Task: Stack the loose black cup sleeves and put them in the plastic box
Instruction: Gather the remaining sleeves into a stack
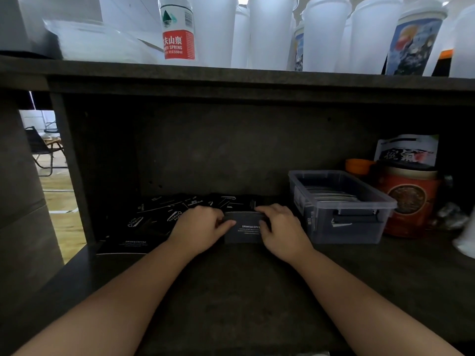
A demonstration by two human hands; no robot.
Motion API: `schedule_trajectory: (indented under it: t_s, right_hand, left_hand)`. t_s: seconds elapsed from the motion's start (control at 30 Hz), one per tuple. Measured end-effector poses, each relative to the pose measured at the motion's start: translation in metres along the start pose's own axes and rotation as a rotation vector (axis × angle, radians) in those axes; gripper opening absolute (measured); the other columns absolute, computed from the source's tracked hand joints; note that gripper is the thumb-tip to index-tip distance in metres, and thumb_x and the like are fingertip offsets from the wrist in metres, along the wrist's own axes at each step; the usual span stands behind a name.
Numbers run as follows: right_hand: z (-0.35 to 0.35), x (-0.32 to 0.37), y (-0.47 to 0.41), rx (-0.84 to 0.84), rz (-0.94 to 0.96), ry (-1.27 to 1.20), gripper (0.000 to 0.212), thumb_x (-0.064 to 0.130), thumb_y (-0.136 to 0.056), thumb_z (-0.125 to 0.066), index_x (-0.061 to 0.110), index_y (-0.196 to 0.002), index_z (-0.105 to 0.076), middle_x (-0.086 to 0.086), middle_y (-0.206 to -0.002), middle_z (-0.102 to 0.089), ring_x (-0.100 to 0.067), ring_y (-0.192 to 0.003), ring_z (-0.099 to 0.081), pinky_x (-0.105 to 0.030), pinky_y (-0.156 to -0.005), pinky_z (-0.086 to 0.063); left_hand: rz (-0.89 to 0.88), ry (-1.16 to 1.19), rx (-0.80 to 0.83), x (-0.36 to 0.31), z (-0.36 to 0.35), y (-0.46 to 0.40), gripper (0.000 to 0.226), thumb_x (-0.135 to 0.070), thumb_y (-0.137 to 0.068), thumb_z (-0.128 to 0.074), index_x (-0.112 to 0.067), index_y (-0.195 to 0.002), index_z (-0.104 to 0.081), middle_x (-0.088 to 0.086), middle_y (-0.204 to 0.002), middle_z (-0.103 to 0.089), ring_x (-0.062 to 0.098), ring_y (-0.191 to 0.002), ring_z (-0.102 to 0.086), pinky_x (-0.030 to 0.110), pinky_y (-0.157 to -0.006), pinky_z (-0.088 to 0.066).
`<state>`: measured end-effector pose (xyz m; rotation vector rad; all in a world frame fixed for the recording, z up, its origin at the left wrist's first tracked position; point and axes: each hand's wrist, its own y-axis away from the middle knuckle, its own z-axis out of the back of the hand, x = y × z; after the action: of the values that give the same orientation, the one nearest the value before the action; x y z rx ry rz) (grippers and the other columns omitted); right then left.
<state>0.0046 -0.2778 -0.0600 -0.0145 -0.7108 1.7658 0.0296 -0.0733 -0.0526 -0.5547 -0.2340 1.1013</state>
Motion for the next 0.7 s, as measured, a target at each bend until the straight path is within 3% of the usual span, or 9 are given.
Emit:
schedule_trajectory:
  t_s: [0.1, 0.2, 0.27, 0.3, 0.37, 0.43, 0.5, 0.57, 0.7]
  right_hand:
    - [0.002, 0.003, 0.000, 0.062, -0.011, 0.061, 0.050, 0.013, -0.091, -0.049, 0.024, -0.139, -0.043, 0.001, -0.134, -0.045, -0.019, -0.123, -0.039, -0.042, -0.103, -0.035]
    - [0.002, 0.005, 0.002, 0.045, 0.004, 0.032, 0.039, 0.021, -0.093, -0.049, 0.028, -0.131, -0.043, 0.005, -0.128, -0.047, -0.015, -0.120, -0.038, -0.042, -0.104, -0.033]
    - [0.001, 0.004, 0.002, 0.056, 0.019, 0.011, 0.033, 0.036, -0.096, -0.049, 0.031, -0.128, -0.043, 0.008, -0.125, -0.048, -0.012, -0.118, -0.037, -0.041, -0.102, -0.032]
    - [0.000, 0.004, 0.002, 0.057, 0.022, 0.008, 0.035, 0.044, -0.095, -0.050, 0.032, -0.128, -0.045, 0.009, -0.124, -0.049, -0.012, -0.118, -0.038, -0.040, -0.100, -0.032]
    - [0.000, 0.004, 0.003, 0.033, 0.026, -0.002, 0.035, 0.049, -0.093, -0.053, 0.033, -0.124, -0.051, 0.009, -0.120, -0.053, -0.012, -0.117, -0.040, -0.040, -0.098, -0.033]
    - [0.001, 0.005, 0.003, -0.002, 0.030, -0.026, 0.027, 0.045, -0.093, -0.055, 0.032, -0.118, -0.056, 0.010, -0.114, -0.056, -0.012, -0.114, -0.042, -0.040, -0.096, -0.033]
    - [0.002, 0.004, 0.003, -0.026, 0.033, -0.022, 0.022, 0.041, -0.094, -0.055, 0.031, -0.114, -0.056, 0.011, -0.112, -0.056, -0.011, -0.113, -0.042, -0.040, -0.095, -0.033]
    - [0.003, 0.002, 0.003, -0.045, 0.018, -0.005, 0.020, 0.038, -0.094, -0.055, 0.030, -0.112, -0.057, 0.010, -0.111, -0.056, -0.012, -0.112, -0.042, -0.042, -0.096, -0.033]
    - [0.002, 0.000, 0.003, -0.051, -0.002, -0.008, 0.016, 0.036, -0.094, -0.055, 0.032, -0.110, -0.056, 0.012, -0.108, -0.055, -0.013, -0.113, -0.040, -0.042, -0.096, -0.030]
  left_hand:
    - [0.000, -0.177, -0.020, -0.007, -0.004, -0.004, 0.049, -0.059, -0.096, -0.034, -0.021, -0.084, -0.063, -0.002, -0.083, -0.065, 0.018, -0.079, -0.064, 0.030, -0.061, -0.043]
    - [0.106, -0.005, -0.150, 0.001, -0.007, -0.004, 0.044, -0.043, -0.102, -0.031, -0.016, -0.084, -0.061, 0.004, -0.080, -0.064, 0.023, -0.077, -0.064, 0.032, -0.062, -0.046]
    - [0.176, 0.092, -0.205, 0.014, -0.012, -0.005, 0.033, -0.033, -0.102, -0.036, -0.014, -0.101, -0.062, 0.007, -0.092, -0.065, 0.023, -0.088, -0.064, 0.034, -0.072, -0.050]
    - [0.191, 0.090, -0.158, 0.023, -0.016, -0.006, 0.032, -0.032, -0.101, -0.039, -0.013, -0.118, -0.060, 0.009, -0.109, -0.065, 0.024, -0.102, -0.061, 0.035, -0.083, -0.050]
    - [0.200, 0.035, 0.084, 0.037, -0.023, -0.008, 0.050, -0.041, -0.101, -0.040, -0.017, -0.145, -0.039, 0.008, -0.146, -0.046, 0.024, -0.134, -0.041, 0.037, -0.108, -0.036]
    - [0.194, -0.041, 0.302, 0.043, -0.024, -0.008, 0.063, -0.057, -0.097, -0.034, -0.027, -0.152, -0.024, 0.000, -0.159, -0.024, 0.024, -0.145, -0.023, 0.039, -0.117, -0.021]
    - [0.204, -0.070, 0.340, 0.043, -0.022, -0.009, 0.066, -0.066, -0.092, -0.036, -0.031, -0.148, -0.034, -0.002, -0.155, -0.034, 0.023, -0.141, -0.032, 0.038, -0.113, -0.023]
    - [0.212, -0.094, 0.254, 0.040, -0.017, -0.009, 0.063, -0.070, -0.087, -0.043, -0.029, -0.135, -0.047, -0.002, -0.137, -0.054, 0.018, -0.128, -0.048, 0.036, -0.106, -0.031]
    - [0.252, -0.069, 0.249, 0.040, -0.016, -0.006, 0.075, -0.074, -0.082, -0.048, -0.026, -0.139, -0.041, 0.000, -0.142, -0.049, 0.019, -0.130, -0.045, 0.040, -0.108, -0.030]
